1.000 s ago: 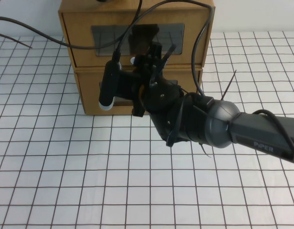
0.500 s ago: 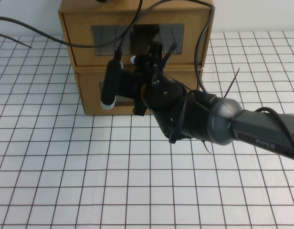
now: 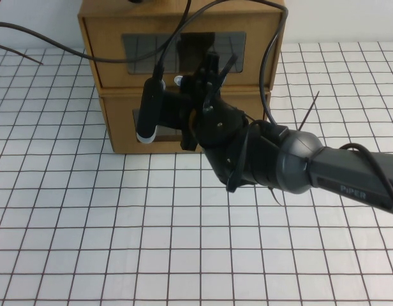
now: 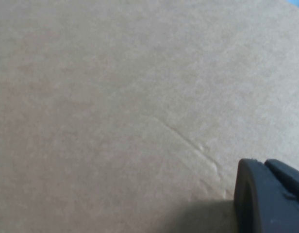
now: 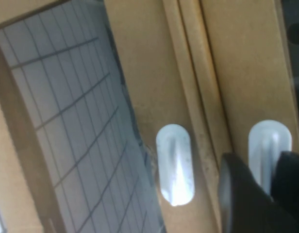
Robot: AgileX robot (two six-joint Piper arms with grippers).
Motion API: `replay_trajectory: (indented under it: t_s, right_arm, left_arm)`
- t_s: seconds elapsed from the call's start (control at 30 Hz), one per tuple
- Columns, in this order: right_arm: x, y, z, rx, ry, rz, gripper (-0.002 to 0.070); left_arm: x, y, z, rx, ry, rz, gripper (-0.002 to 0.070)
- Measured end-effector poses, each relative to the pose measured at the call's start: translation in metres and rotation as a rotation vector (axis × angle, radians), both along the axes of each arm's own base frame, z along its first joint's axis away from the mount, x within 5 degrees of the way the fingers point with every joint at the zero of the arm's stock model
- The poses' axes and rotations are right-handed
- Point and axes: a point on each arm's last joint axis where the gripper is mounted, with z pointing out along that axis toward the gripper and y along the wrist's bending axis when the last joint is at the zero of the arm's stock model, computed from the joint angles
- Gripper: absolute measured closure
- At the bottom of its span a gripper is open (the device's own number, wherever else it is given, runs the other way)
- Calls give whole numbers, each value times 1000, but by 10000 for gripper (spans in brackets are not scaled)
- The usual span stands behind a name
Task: Open the shoe box
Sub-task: 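Pull the top drawer of the cardboard box fully open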
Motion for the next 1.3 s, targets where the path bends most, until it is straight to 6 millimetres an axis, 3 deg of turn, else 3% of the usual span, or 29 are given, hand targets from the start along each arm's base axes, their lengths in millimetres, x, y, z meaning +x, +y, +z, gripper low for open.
replay_trajectory:
  t_s: [0.17,0.27,0.53,1.07,1.3]
  right_arm:
    - [1,0,2,-2,-11,-8,636]
    - [1,-1,3,-1,-14,-12,659]
    - [-2,1,3,-36,-32,-16,664]
    - [-31,0,6,-83,-17,-4,668]
    - [-34,0,6,-77,-8,-4,668]
  left_arm:
    - [0,0,0,0,0,0,677]
    - [0,0,0,0,0,0,677]
    - [0,0,0,0,0,0,677]
    - [1,0,-2,-1,3,2,677]
    - [1,0,-2,-1,2,3,677]
